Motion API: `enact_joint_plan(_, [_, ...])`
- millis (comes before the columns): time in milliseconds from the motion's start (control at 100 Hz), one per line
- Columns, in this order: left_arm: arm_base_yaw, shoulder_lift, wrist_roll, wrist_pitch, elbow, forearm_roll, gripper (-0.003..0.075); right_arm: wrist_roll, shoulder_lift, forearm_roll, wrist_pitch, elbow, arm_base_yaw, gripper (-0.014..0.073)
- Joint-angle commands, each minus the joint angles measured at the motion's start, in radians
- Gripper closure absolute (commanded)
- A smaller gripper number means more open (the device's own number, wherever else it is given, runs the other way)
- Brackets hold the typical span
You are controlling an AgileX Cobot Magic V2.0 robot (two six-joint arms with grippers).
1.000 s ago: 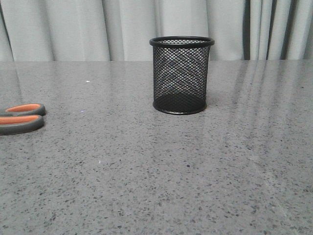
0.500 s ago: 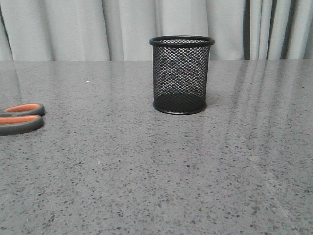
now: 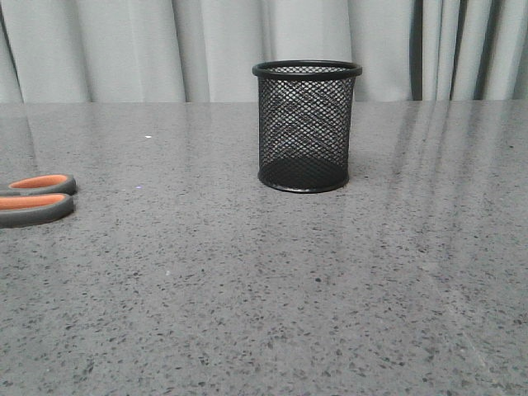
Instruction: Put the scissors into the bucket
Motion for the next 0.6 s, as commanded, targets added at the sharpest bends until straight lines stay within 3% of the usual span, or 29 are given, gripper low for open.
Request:
enact_joint_plan(0, [0.002,0.05,0.009,-0.003,-0.052,-0.015,0.0741,-0.042,0.039,0.007,-0.024,-0.06,-0.005,0.0629])
enact_joint_plan(100, [0.002,0.082,0.011,0.036,-0.061,-0.017,0.0739,-0.045,0.055,0.009,-0.01,-0.078,-0.005,0.0519])
enact_joint_plan(170, [0.002,0.1,0.016,0.061,-0.066,-0.017,0.0734,-0.045,0.06,0.009,0.003,-0.088,-0.005,0.0364])
enact_joint_plan(220, [0.002,0.108,0.039,0.078,-0.071,-0.019,0.0701,-0.045,0.06,0.009,0.009,-0.093,-0.005,0.0217])
enact_joint_plan(290, [0.002,0.115,0.059,0.08,-0.073,-0.031,0.0612,-0.045,0.06,0.01,0.013,-0.098,-0.005,0.009])
enact_joint_plan(460, [0.002,0.121,0.071,0.067,-0.073,-0.04,0.0291,-0.045,0.06,0.01,0.013,-0.098,-0.005,0.0064])
enact_joint_plan(590, [0.002,0.143,0.123,0.072,-0.087,-0.042,0.0267,-0.045,0.06,0.01,0.013,-0.098,-0.005,0.0064])
